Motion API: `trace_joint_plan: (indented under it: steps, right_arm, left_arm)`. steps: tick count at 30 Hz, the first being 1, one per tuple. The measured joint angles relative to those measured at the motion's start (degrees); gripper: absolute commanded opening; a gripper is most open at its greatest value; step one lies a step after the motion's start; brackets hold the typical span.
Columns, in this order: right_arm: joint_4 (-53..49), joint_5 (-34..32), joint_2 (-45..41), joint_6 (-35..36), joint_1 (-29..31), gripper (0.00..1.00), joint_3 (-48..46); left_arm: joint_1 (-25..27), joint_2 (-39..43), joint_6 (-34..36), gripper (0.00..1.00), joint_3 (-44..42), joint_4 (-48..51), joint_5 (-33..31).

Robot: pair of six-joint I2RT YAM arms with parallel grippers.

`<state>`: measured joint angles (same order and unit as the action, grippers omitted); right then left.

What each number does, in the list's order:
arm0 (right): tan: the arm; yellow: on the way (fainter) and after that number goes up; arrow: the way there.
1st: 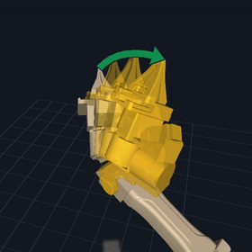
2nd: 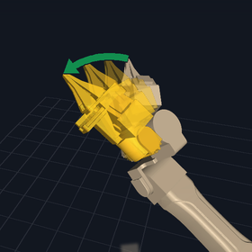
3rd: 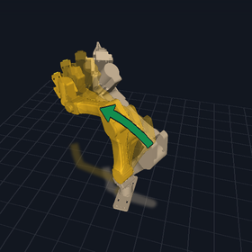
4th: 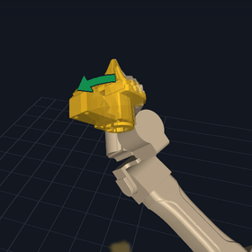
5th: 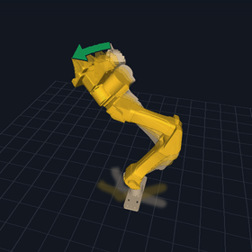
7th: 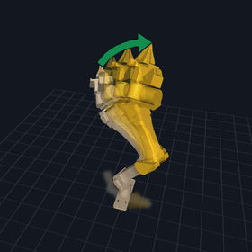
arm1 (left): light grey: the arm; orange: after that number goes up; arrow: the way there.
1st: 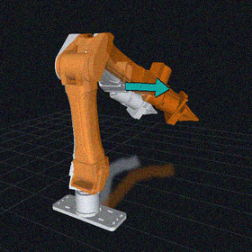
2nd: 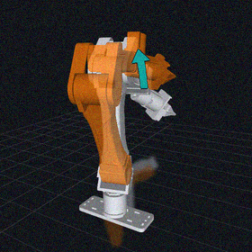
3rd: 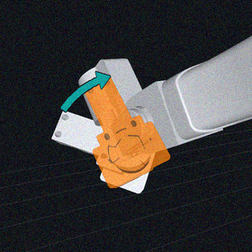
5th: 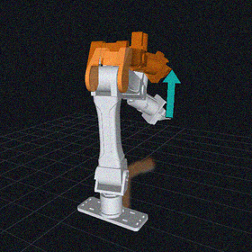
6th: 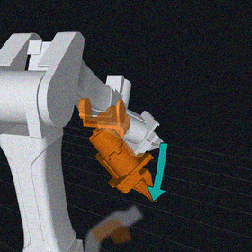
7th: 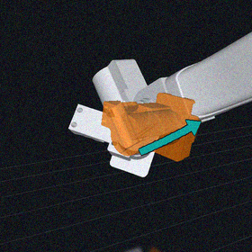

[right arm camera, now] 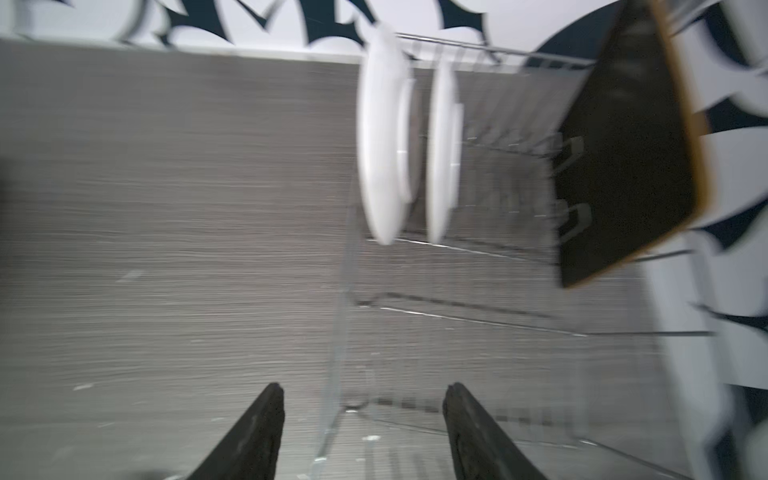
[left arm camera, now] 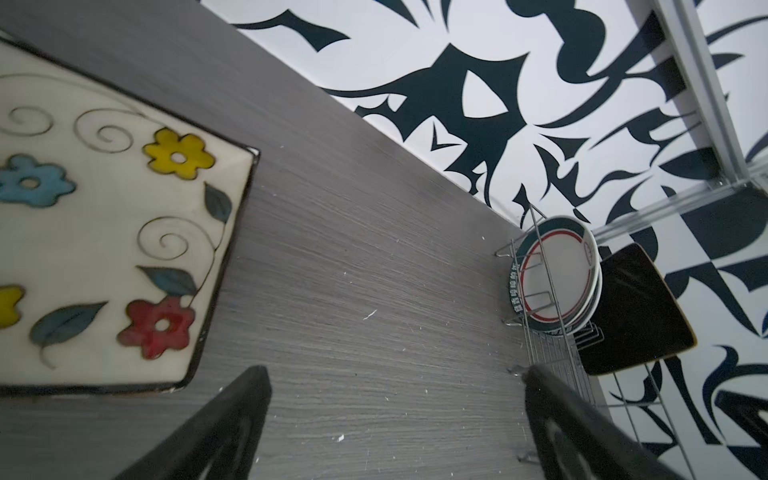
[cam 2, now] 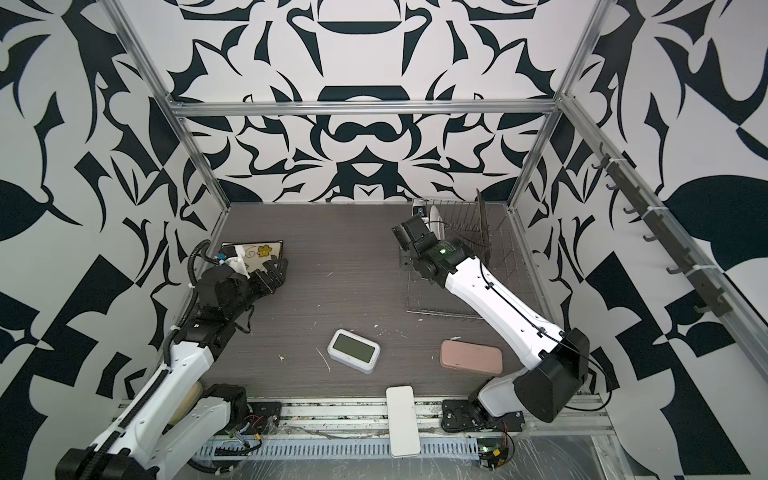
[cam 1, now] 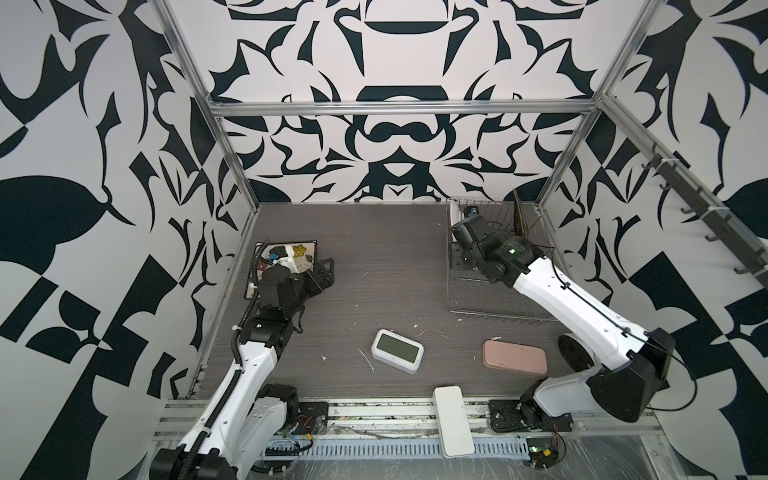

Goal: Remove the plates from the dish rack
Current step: 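Lower the right gripper onto the dark wooden-rimmed plate's top edge in the rack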

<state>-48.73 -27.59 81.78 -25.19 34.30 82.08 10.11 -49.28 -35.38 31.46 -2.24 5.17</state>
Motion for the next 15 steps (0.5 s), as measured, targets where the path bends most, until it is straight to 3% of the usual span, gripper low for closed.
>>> trace_joint_plan:
  steps: [6,15]
  right_arm:
    - [-4.83,-8.35,3.08,5.95,-4.74,0.66,4.94]
    - [-5.25,-10.23,3.72,11.89,-13.84,0.67,5.22]
  left_arm:
    - [3.04,-1.86,5.25,1.00,-0.44,-4.46,-0.42]
    - [3.74,-6.54,6.86,0.99,-2.99,-9.27,0.46]
